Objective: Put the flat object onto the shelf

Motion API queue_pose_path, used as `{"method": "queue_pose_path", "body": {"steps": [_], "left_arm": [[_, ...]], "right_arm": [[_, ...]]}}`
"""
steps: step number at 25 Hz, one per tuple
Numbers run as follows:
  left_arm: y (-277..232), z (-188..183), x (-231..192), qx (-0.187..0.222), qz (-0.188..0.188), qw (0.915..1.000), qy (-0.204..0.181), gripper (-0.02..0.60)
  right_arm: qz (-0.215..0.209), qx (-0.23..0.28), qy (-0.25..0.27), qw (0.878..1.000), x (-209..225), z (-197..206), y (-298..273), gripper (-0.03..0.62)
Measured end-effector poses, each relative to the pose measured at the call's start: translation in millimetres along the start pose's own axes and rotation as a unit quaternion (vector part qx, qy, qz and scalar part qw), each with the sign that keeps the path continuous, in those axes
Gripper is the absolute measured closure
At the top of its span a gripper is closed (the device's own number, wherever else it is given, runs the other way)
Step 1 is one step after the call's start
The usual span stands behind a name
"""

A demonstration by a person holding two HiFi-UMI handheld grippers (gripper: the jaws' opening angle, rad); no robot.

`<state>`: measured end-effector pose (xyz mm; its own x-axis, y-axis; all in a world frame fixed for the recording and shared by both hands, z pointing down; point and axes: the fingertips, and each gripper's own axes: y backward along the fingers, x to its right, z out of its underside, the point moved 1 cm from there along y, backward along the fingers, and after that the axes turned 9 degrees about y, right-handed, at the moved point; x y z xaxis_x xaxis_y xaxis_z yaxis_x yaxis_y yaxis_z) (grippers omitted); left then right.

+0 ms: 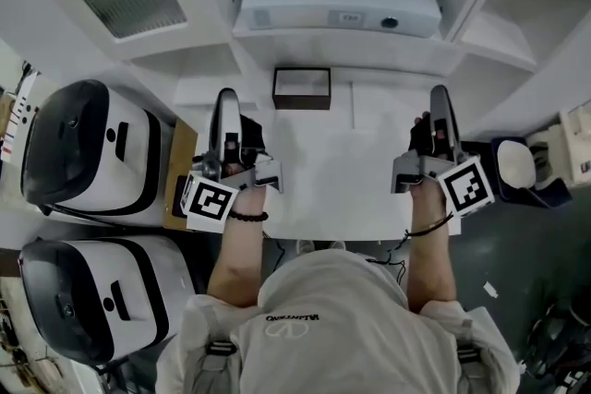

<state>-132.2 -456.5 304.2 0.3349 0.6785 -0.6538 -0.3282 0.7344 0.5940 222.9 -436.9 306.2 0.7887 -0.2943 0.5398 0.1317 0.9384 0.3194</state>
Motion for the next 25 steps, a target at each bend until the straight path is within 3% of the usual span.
{"method": "queue_pose_path", "body": {"steps": [1, 3, 6, 7, 11, 14, 17, 19, 25], "left_arm": [[8, 2, -6, -0.002, -0.014, 0.9999, -0.001, 0.577], [20, 8, -15, -0.022, -0.046, 0.9978, -0.043, 0.577], [28, 26, -18, -0.078, -0.087, 0.9821, -0.148, 0.577], [29, 31, -18, -0.091, -0.090, 0.9777, -0.166, 0.577], [28, 44, -19, -0.119, -0.101, 0.9669, -0.202, 0.577], [27, 55, -17, -0.149, -0.114, 0.9433, -0.274, 0.577], [23, 68, -13, -0.184, -0.117, 0.9109, -0.350, 0.577], [20, 77, -10, -0.201, -0.113, 0.8992, -0.372, 0.577], [16, 87, -11, -0.213, -0.112, 0.8994, -0.365, 0.578]], "right_arm": [[-0.002, -0.003, 0.001, 1.000, 0, 3, 4, 0.585], [-0.003, -0.012, 0.012, 1.000, 2, 8, 9, 0.585], [0.005, -0.032, 0.064, 0.997, 2, 19, 14, 0.585], [0.005, -0.038, 0.085, 0.996, 1, 23, 15, 0.585], [0.000, -0.049, 0.128, 0.991, -2, 33, 17, 0.585], [0.001, -0.059, 0.143, 0.988, -1, 40, 18, 0.585], [-0.001, -0.073, 0.179, 0.981, -4, 49, 19, 0.585], [-0.007, -0.081, 0.205, 0.975, -8, 54, 19, 0.585], [-0.018, -0.095, 0.220, 0.971, -13, 66, 18, 0.585]]}}
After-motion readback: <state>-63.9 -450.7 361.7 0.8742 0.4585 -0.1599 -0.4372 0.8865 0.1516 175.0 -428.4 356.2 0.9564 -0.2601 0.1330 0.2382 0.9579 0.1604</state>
